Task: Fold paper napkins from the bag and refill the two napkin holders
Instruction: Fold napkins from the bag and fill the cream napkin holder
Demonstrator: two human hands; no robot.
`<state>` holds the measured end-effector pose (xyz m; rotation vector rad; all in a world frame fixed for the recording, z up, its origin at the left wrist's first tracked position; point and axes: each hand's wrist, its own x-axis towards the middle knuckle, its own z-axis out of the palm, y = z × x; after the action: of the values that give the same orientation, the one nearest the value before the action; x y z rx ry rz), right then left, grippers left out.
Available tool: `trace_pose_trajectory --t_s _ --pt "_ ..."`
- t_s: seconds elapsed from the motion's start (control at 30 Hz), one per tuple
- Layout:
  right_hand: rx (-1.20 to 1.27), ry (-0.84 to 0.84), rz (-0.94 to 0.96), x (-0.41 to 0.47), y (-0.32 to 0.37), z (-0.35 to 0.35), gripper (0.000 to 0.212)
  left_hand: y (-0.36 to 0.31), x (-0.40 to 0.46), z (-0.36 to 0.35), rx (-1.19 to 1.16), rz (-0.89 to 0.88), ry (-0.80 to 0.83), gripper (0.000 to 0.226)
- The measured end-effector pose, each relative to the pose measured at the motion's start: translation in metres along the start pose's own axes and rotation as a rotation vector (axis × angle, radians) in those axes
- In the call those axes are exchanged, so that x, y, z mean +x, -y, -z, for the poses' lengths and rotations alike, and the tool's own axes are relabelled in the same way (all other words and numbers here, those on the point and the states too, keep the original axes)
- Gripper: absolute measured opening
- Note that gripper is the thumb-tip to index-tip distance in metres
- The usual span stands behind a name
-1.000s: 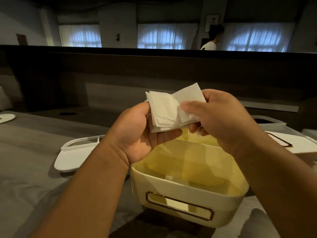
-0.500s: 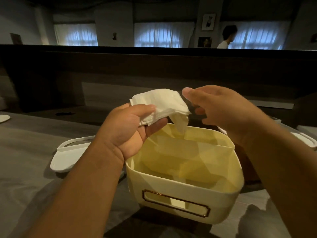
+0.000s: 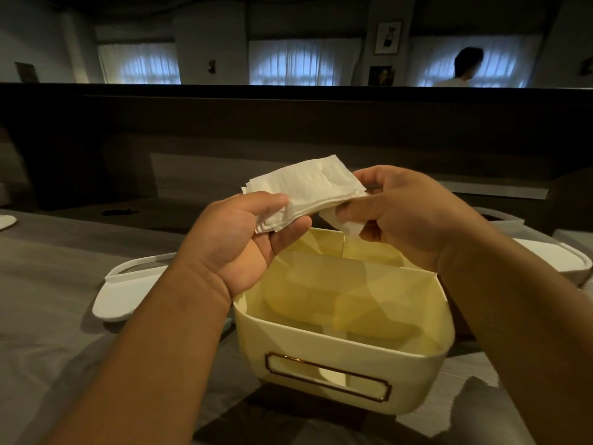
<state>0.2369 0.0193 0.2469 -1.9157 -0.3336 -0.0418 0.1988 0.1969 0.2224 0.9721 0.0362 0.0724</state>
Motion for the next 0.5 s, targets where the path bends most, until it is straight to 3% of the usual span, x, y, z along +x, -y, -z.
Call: trace_pose_trajectory --t_s 0.3,0.43,0.5 --pt "0.052 -0.288 0.031 0.005 0.001 0.024 0.033 0.003 0.006 0.001 -0.040 -0.110 -0.134 0.031" --pt "0.451 -0.077 0.101 -0.012 0.015 0.027 0.032 0.005 0.004 0.001 0.052 -0.105 -0.088 0.033" --pt "0.419 0.009 0.100 -0.017 0.019 0.021 0.032 0.006 0.001 0.001 0.176 -0.122 0.048 0.028"
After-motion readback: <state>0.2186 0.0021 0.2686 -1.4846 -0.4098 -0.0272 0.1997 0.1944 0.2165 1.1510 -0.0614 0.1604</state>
